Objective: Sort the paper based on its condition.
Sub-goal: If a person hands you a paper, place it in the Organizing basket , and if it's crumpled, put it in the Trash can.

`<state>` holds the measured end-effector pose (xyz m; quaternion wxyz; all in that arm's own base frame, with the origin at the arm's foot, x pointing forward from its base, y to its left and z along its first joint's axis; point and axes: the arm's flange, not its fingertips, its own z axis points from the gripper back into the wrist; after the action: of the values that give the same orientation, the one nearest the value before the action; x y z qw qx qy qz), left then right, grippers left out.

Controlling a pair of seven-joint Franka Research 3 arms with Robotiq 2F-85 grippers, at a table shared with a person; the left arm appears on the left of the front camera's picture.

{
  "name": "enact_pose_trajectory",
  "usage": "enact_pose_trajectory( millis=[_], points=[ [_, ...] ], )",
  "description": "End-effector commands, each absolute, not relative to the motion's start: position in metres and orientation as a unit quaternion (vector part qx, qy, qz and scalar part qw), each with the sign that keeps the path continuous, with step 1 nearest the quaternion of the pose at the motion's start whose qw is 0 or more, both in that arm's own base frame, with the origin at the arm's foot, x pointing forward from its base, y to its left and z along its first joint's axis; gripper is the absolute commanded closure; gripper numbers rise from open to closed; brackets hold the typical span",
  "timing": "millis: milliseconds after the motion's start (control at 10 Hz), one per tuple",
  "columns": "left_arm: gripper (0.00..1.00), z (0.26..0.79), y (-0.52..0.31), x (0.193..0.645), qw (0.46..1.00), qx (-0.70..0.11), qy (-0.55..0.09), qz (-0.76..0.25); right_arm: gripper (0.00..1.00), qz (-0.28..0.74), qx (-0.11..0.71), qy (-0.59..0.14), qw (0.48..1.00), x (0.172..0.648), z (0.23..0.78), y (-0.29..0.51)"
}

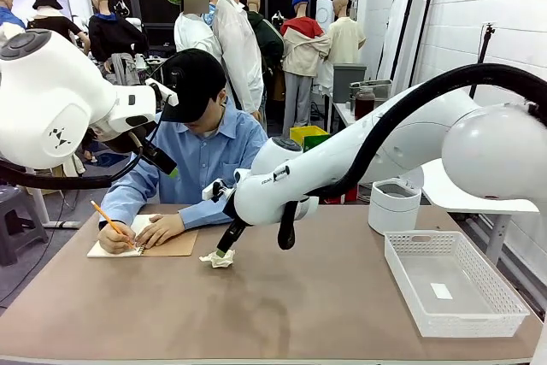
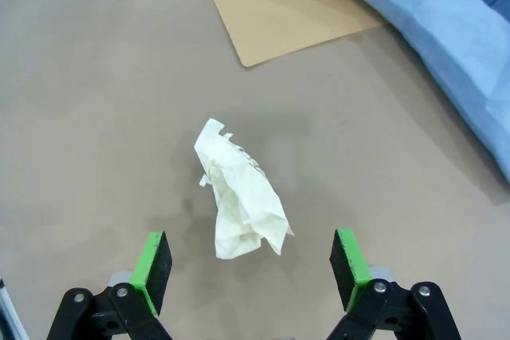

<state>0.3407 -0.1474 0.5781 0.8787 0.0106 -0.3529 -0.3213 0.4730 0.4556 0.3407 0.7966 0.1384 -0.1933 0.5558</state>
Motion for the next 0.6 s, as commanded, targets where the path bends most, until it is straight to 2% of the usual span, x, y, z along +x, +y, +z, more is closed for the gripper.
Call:
enact_pose_trajectory(
  millis=[0, 500],
  points=[
    [0.00, 0.578, -0.147, 0.341, 0.878, 0.012, -0.353, -0.322, 0.00, 0.559, 0.143, -0.175, 0.798, 0.480, 0.341, 0.468],
    [0.00, 0.578, -0.147, 0.341, 0.878, 0.012, -0.353, -0.322, 0.00, 0.563, 0.144, -0.145, 0.801, 0.488, 0.326, 0.470]
  ],
)
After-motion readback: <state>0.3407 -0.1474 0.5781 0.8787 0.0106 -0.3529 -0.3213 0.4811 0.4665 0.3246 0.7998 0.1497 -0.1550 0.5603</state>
